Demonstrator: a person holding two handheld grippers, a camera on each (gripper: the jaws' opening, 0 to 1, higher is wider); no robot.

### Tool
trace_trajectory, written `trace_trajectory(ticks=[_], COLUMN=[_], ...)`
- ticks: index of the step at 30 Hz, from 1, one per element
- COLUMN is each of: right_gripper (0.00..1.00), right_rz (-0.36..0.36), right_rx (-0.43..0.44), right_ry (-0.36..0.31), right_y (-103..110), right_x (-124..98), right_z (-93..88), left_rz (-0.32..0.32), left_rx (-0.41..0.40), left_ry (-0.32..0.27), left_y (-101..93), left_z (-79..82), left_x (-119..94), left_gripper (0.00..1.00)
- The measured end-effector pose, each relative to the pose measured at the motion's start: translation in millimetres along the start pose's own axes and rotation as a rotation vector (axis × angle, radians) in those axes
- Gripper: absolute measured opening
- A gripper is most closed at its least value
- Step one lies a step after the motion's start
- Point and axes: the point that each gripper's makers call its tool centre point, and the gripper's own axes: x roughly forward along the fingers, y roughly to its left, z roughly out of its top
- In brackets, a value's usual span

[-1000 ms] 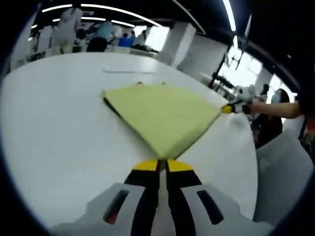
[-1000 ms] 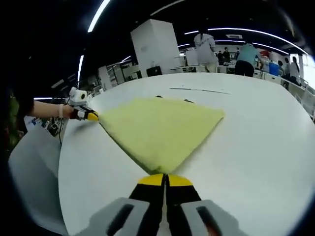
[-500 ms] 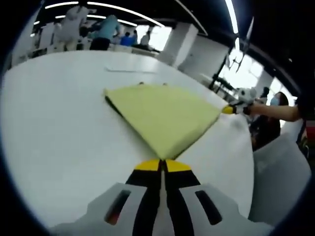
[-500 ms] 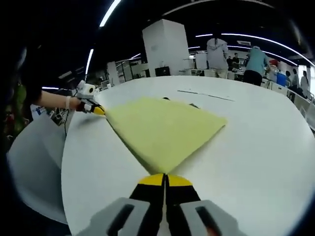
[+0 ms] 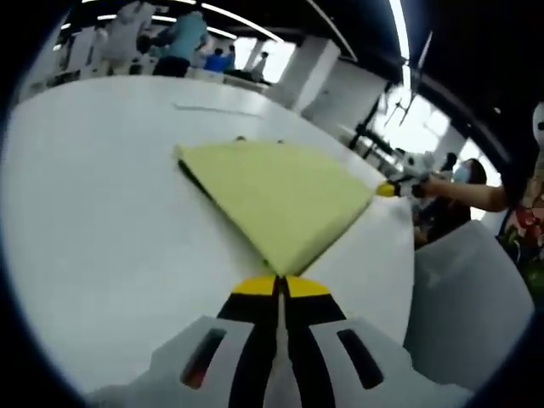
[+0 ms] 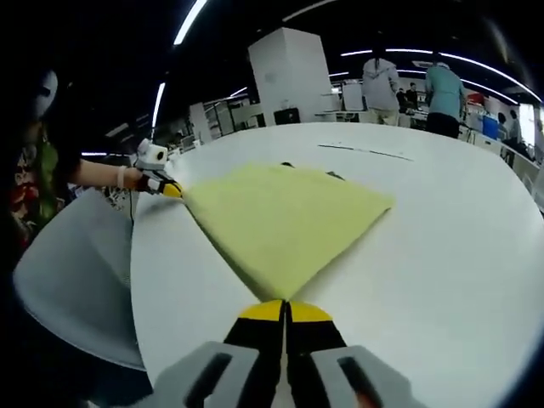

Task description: Fold the garment on the visible template until the final outline fits inside the template.

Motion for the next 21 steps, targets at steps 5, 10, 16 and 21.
trace_trajectory(ticks=[5, 10, 16, 21], right_gripper=[0.00, 0.00, 0.01, 0.11], right_rz=[-0.002, -0.002, -0.030, -0.060], right_rx=[0.026, 0.028, 0.051, 0.064], right_ry=[-0.001, -0.003, -0.015, -0.057], right_y=[0.3, 1.0, -4.9, -10.0], right_x=[2.5, 3.0, -4.6, -17.2], right_z=[-3.4, -1.5, -0.2, 12.3], left_rz=[0.002, 0.011, 0.013, 0.045], left_rx=[-0.007, -0.005, -0.029, -0.020], left_ry=[0.000, -0.003, -0.038, -0.086], left_y=[-0.4, 2.4, 2.4, 10.0], left_z=[-3.4, -3.9, -0.7, 10.6], left_x=[0.2, 2.0, -1.7, -13.5], left_gripper=[0.00, 0.00, 0.00, 0.07])
